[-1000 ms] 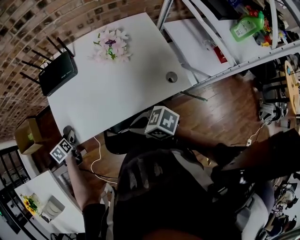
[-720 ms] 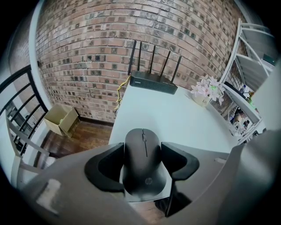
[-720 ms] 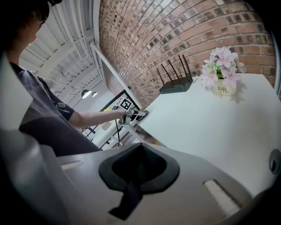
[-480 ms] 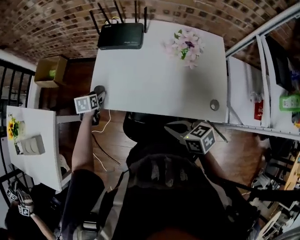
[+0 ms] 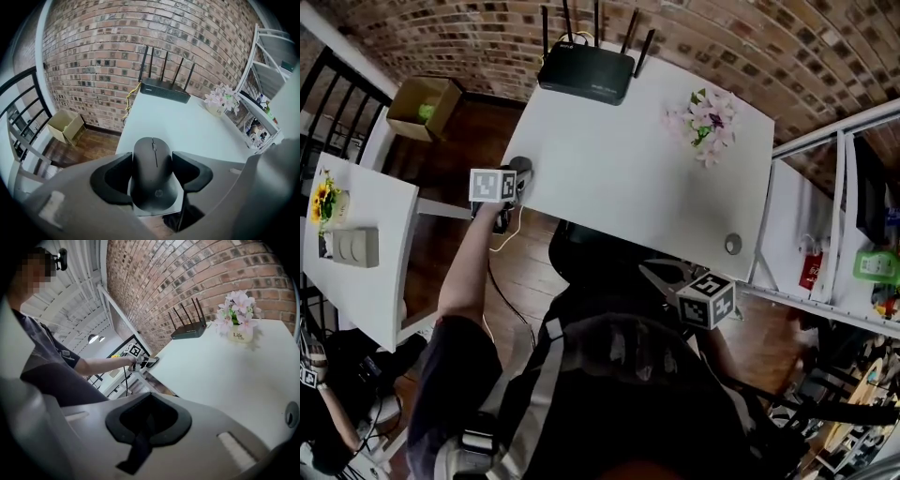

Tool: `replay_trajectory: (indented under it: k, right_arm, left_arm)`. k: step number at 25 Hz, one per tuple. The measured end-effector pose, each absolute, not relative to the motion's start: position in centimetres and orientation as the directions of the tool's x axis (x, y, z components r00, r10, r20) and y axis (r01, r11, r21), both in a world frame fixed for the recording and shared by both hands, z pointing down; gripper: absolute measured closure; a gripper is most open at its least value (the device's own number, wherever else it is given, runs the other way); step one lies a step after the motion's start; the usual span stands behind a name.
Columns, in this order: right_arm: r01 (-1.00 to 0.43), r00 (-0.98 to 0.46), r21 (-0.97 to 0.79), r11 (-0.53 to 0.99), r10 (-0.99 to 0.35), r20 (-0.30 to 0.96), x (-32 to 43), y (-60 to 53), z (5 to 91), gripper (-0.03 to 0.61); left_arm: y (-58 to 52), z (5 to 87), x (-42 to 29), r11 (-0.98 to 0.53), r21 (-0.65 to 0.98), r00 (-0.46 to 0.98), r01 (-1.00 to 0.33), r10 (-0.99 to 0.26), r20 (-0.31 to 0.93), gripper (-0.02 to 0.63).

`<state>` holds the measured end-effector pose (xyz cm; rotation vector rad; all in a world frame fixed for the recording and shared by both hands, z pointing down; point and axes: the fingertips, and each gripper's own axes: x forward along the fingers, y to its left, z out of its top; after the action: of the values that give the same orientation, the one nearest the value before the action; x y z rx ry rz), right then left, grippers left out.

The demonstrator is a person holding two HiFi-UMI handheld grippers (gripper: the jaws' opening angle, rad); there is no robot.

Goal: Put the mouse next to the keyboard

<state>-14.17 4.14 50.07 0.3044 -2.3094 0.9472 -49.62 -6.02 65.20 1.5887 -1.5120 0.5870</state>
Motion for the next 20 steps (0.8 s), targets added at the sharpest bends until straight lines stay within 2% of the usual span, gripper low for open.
replay_trajectory:
  k: [20]
  right_arm:
    - [-0.444, -0.788, -0.557, 0.702, -0.01, 0.615, -12.6, 4.3, 49.9, 0.574]
  left_arm:
    - [-5.9, 65.1, -49.7, 0.142, 0.269, 0.135, -0.953, -0.595, 0.792, 0.339]
